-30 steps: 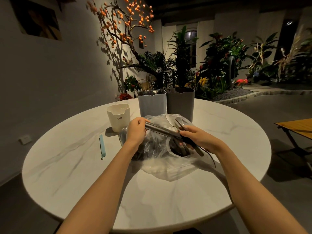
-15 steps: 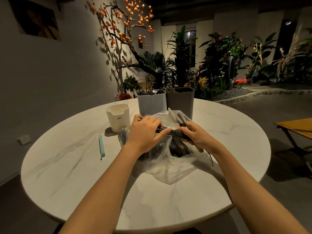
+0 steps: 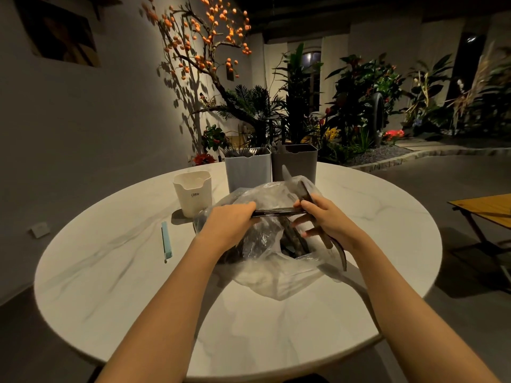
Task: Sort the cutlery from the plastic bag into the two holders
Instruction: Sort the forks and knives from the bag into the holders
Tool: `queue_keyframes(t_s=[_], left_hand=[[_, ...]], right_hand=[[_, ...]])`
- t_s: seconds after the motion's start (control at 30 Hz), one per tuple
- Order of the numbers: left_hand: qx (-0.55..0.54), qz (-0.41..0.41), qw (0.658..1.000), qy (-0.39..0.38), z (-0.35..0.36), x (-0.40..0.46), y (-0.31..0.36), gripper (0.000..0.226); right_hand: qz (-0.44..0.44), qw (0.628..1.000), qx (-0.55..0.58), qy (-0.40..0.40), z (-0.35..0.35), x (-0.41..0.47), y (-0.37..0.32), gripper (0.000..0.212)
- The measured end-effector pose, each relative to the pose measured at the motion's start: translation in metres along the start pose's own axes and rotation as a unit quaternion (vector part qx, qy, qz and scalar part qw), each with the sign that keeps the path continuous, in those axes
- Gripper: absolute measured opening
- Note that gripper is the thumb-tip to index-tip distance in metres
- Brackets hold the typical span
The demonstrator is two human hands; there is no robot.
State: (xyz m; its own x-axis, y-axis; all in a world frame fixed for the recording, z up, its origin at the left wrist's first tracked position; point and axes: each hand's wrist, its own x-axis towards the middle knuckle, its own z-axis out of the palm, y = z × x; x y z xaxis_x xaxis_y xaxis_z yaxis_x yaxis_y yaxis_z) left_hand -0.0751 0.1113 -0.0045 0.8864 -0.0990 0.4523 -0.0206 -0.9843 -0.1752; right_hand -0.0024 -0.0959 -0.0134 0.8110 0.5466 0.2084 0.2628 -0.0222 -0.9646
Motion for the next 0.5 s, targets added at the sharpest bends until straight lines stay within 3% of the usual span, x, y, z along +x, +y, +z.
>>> queue_keyframes(t_s=[0.1,0.2,0.33,0.5], left_hand=[[-0.047,-0.019,0.997,-0.056,0.0039,-0.0024,-0.0031,0.023],[-0.181,-0.017,0.975,-0.127,0.0078,-0.0032,-0.0030,0.014],[-0.347,-0.055,0.923,-0.159,0.0066,-0.0031,-0.0083,0.017],[-0.488,-0.102,0.852,-0.158,-0.0008,-0.0040,-0.0068,0.021]], right_hand=[[0.000,1.000,-0.003,0.024,0.0003,-0.0001,-0.0001,0.020],[0.004,0.997,-0.035,0.064,-0.0022,0.0024,0.0048,0.021],[0.007,0.996,-0.017,0.085,-0.0086,0.0061,0.0087,0.024],[0.010,0.998,0.048,0.028,-0.0055,0.0048,0.0048,0.023]])
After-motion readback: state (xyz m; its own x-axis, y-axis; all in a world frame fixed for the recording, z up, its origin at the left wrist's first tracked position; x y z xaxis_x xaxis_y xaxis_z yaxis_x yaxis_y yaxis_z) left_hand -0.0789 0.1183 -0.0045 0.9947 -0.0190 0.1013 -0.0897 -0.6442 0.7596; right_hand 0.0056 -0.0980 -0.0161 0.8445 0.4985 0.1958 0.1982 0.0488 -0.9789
